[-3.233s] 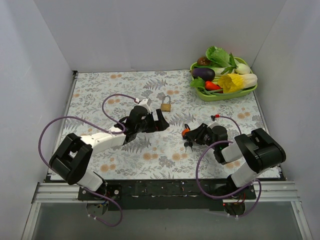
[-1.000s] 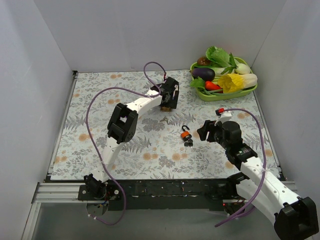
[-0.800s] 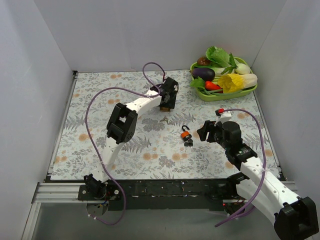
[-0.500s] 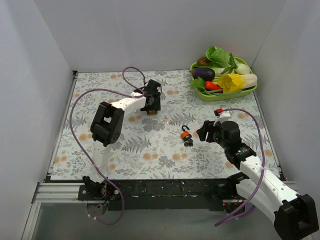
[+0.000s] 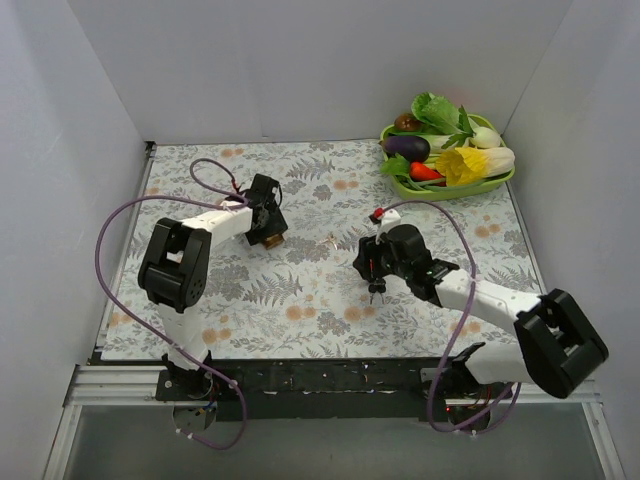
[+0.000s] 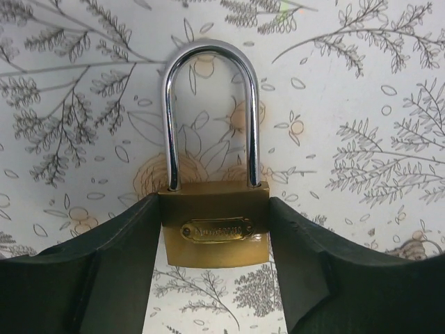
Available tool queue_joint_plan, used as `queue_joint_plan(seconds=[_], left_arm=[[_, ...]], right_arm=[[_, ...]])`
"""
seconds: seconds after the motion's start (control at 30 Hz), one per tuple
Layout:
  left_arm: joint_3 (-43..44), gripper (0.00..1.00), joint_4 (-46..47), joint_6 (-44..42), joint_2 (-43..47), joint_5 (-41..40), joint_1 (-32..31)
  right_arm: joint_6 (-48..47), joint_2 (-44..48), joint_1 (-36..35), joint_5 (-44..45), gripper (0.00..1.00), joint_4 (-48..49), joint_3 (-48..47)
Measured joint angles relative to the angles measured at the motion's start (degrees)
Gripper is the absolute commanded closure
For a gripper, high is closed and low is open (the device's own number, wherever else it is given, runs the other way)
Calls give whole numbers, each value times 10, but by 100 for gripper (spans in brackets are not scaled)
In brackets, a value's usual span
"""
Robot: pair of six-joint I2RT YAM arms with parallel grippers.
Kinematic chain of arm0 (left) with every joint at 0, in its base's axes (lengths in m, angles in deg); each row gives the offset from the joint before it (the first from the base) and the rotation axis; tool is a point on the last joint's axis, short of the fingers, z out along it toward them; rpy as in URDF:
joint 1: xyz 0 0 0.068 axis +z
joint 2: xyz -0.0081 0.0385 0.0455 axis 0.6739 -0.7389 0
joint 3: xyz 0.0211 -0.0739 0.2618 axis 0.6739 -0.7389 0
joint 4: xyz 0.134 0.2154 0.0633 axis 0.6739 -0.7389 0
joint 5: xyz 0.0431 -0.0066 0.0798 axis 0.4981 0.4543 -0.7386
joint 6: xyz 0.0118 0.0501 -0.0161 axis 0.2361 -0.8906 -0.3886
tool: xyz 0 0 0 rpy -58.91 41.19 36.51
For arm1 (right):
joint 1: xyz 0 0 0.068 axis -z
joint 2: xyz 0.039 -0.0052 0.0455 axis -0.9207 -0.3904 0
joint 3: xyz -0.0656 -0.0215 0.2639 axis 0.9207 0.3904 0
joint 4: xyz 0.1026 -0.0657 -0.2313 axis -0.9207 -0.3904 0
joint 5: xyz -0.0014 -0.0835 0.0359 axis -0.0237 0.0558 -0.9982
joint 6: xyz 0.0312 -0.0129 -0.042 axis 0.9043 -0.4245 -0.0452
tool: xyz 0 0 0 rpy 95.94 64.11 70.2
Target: Unlock with the key
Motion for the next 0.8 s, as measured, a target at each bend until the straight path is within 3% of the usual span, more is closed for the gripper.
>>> queue_joint_plan(seconds=[0.17,0.3,0.53,0.8], left_arm=[[-39,15,13,31,33,30,0],[-52,2,14,42,49,52,-3],[-78,2,13,40,78,66,-3],[-124,2,30,-5,220,65,-3]], right_arm=[[-6,-107,0,-3,40,34,-65],[-15,-178,0,-8,40,41,-129],[-28,-281,0,-14,41,40,-241],[-35,-375,1,-33,42,23,-320]])
